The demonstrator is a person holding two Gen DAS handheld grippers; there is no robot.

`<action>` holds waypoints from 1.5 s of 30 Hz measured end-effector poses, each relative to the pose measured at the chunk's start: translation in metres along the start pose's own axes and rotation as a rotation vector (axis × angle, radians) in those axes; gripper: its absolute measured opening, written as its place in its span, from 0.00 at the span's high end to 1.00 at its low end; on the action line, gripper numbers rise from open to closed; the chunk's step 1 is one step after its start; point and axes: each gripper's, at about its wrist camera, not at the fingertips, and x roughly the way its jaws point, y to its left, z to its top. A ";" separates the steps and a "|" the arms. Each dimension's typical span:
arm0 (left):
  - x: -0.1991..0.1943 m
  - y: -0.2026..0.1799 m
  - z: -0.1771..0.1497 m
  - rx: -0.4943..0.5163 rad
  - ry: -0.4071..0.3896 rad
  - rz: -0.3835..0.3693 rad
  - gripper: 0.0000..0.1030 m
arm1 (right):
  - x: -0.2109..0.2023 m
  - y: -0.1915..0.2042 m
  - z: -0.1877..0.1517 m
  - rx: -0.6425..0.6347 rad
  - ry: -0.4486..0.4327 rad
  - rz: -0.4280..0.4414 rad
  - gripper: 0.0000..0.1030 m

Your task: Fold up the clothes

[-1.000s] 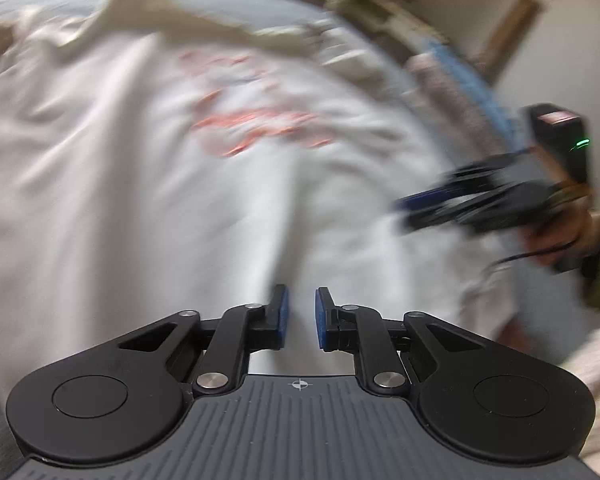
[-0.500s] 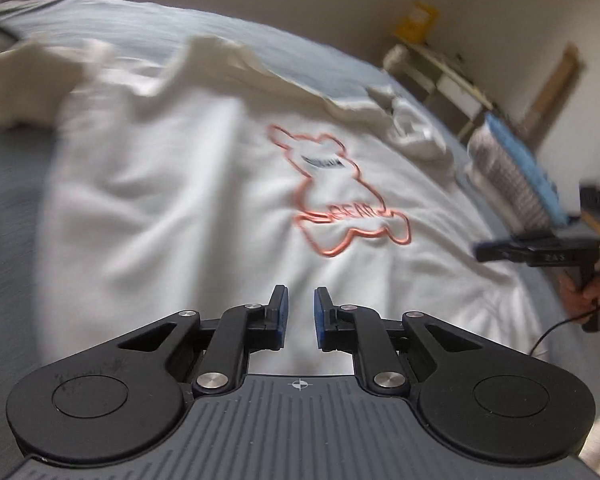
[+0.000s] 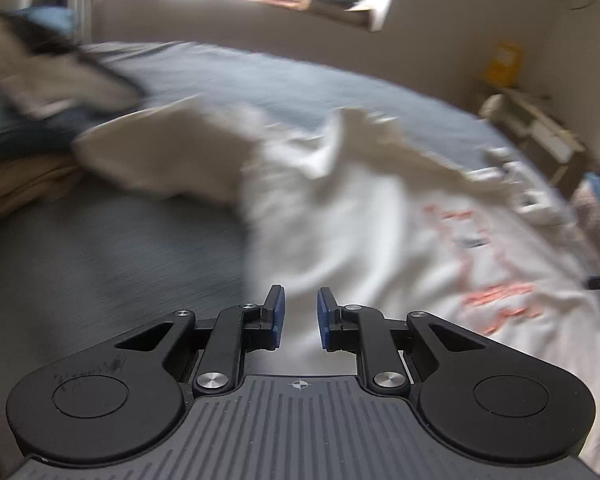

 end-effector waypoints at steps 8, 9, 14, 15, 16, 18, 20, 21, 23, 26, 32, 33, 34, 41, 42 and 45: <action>0.074 -0.024 0.014 0.101 -0.023 0.127 0.81 | 0.068 0.071 0.025 -0.175 0.008 0.091 0.96; 0.074 -0.021 0.016 0.127 -0.039 0.211 0.81 | 0.066 0.063 0.025 -0.170 -0.004 0.061 0.97; 0.075 0.018 0.030 0.113 -0.067 0.299 0.92 | 0.062 0.001 0.029 -0.036 -0.036 -0.103 0.97; 0.075 0.016 0.032 0.125 -0.064 0.310 0.92 | 0.061 -0.010 0.030 0.000 -0.041 -0.124 0.94; 0.076 0.012 0.033 0.139 -0.061 0.324 0.92 | 0.057 -0.017 0.031 0.021 -0.045 -0.153 0.95; 0.072 0.001 0.036 0.165 -0.067 0.343 0.92 | 0.048 -0.013 0.033 0.012 -0.060 -0.169 0.93; 0.064 -0.013 0.038 0.177 -0.085 0.318 0.91 | 0.039 -0.003 0.034 0.001 -0.076 -0.143 0.92; 0.061 -0.019 0.039 0.175 -0.091 0.281 0.90 | 0.034 0.006 0.033 -0.003 -0.084 -0.103 0.92; 0.067 -0.032 0.042 0.197 -0.071 0.218 0.90 | 0.033 0.025 0.035 -0.042 -0.080 -0.028 0.92; 0.098 -0.048 0.047 0.261 -0.031 0.203 0.89 | 0.054 0.056 0.046 -0.137 -0.063 0.047 0.92; 0.136 -0.017 0.066 0.228 -0.079 0.401 0.87 | 0.111 0.055 0.074 -0.232 -0.079 -0.041 0.94; 0.136 -0.008 0.070 0.209 -0.084 0.432 0.87 | 0.114 0.042 0.081 -0.198 -0.090 -0.081 0.93; 0.135 0.000 0.074 0.193 -0.089 0.466 0.87 | 0.117 0.028 0.086 -0.177 -0.096 -0.148 0.93; 0.111 -0.003 0.084 0.143 -0.112 0.355 0.88 | 0.088 -0.016 0.098 -0.003 -0.148 -0.161 0.90; 0.110 -0.011 0.083 0.164 -0.115 0.319 0.87 | 0.084 -0.006 0.094 -0.023 -0.150 -0.121 0.90; 0.123 -0.037 0.081 0.240 -0.086 0.213 0.87 | 0.080 0.027 0.087 -0.087 -0.134 0.015 0.90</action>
